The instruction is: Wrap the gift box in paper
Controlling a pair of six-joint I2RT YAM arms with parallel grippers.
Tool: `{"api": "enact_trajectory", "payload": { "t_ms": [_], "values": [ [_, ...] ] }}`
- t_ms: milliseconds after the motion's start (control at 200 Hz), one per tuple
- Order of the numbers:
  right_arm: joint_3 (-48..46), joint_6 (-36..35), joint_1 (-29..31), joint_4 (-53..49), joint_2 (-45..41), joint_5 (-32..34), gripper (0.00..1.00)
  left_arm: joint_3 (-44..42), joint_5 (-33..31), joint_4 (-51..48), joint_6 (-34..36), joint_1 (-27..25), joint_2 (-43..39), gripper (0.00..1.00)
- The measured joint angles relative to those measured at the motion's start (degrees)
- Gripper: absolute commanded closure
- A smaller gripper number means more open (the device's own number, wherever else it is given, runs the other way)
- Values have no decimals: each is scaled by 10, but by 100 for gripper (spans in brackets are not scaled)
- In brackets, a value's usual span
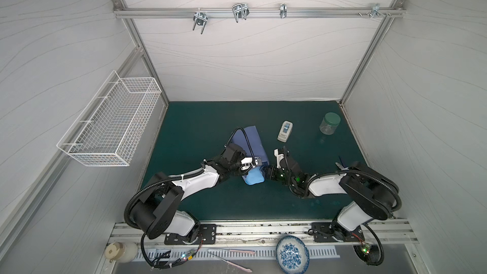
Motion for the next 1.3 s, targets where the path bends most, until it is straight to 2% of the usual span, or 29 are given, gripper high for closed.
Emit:
{"api": "enact_trajectory", "payload": {
  "t_ms": [635,855,1301],
  "values": [
    [4,35,14,92,71,47,95,3,-2,-5,-3,0,0,32],
    [3,34,18,115,100,62,93,3,-2,-5,-5,0,0,32],
    [-7,10,20,124,101,70,90,3,-3,-5,-7,0,0,32]
  ]
}}
